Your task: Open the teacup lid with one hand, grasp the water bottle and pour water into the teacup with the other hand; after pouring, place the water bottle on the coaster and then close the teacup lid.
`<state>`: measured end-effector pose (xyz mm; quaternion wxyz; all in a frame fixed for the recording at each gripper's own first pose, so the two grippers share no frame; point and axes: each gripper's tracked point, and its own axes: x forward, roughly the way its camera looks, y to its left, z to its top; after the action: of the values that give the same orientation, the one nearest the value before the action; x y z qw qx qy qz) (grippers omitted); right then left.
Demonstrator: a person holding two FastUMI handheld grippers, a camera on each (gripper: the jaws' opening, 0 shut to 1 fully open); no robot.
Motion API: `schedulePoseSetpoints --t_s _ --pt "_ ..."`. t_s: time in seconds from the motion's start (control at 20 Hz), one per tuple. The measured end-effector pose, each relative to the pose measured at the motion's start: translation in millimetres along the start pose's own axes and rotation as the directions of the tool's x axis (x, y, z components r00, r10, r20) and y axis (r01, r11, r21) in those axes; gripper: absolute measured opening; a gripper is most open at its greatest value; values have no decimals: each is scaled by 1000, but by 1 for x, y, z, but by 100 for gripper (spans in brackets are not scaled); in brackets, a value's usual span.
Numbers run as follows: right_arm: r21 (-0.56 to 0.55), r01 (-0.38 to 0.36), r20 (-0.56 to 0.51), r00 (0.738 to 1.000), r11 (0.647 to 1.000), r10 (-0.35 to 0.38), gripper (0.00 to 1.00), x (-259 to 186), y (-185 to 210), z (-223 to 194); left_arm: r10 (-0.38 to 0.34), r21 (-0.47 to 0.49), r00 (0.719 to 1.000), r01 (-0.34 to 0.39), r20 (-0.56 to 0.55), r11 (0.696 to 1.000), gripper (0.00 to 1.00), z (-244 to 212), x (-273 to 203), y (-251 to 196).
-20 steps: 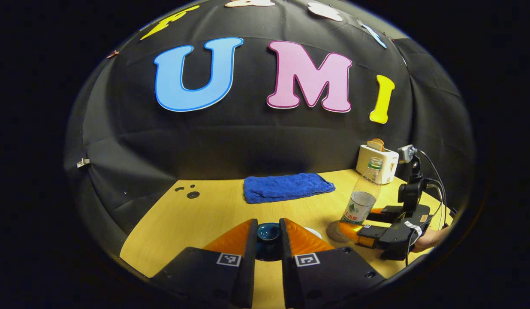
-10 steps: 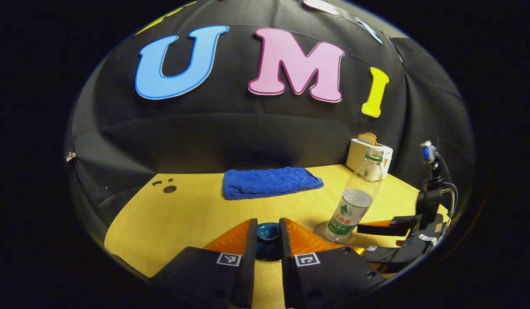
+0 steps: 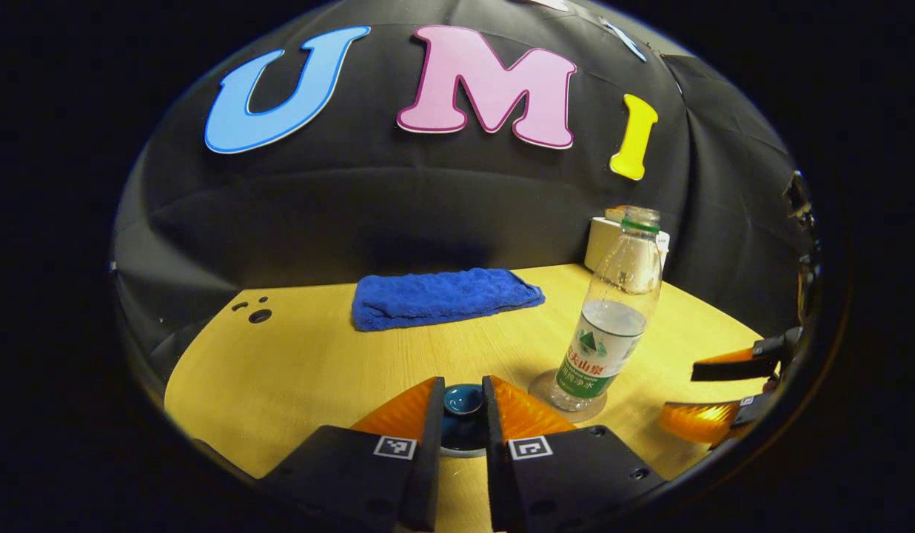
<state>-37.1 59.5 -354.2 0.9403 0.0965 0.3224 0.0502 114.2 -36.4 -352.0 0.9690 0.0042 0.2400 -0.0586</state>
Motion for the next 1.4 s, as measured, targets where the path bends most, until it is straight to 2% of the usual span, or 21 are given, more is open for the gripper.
schedulePoseSetpoints --t_s 0.1,0.15,0.2,0.35,0.4,0.45,0.6,0.65,0.85,0.9,1.1,1.35,1.4 --pt "10 19 5 1000 1000 -19 99 -6 -6 3 -4 17 1000 5 -6 1000 31 -3 7 0" --pt "15 25 9 1000 1000 -25 99 -7 -8 5 -6 24 1000 6 -8 1000 27 -5 9 0" --pt "16 32 10 999 999 -32 99 -8 -10 5 -7 28 1000 7 -12 1000 31 -7 11 0" --pt "17 36 8 999 999 -36 99 -11 -11 3 7 49 1000 -6 -20 999 31 -13 16 0" --pt "18 36 8 999 999 -36 99 -12 -11 4 15 60 1000 -13 -22 998 27 -14 17 1" --pt "17 35 7 999 999 -35 99 -12 -10 4 23 71 999 -21 -23 997 31 -16 18 1" --pt "12 28 4 1000 1000 -28 99 -16 -7 3 27 97 1000 -26 -12 995 34 -17 17 1" --pt "9 27 4 1000 1000 -27 99 -18 -8 4 38 103 999 -37 -9 994 30 -17 18 3" --pt "0 14 17 1000 1000 -14 99 -27 -6 18 44 73 998 -41 -40 996 100 -20 5 3" --pt "-3 9 27 1000 1000 -9 99 -30 -5 24 42 59 999 -40 -33 997 97 -15 -5 2" --pt "-22 -20 75 997 1000 21 99 -46 -2 62 49 12 998 -48 -42 999 97 4 -51 -4" --pt "-50 -53 175 983 997 61 99 -83 1 124 81 -11 997 -81 17 997 97 58 -110 -6" --pt "-60 -60 195 978 996 71 99 -90 3 136 88 -19 995 -87 38 996 100 71 -121 -7"
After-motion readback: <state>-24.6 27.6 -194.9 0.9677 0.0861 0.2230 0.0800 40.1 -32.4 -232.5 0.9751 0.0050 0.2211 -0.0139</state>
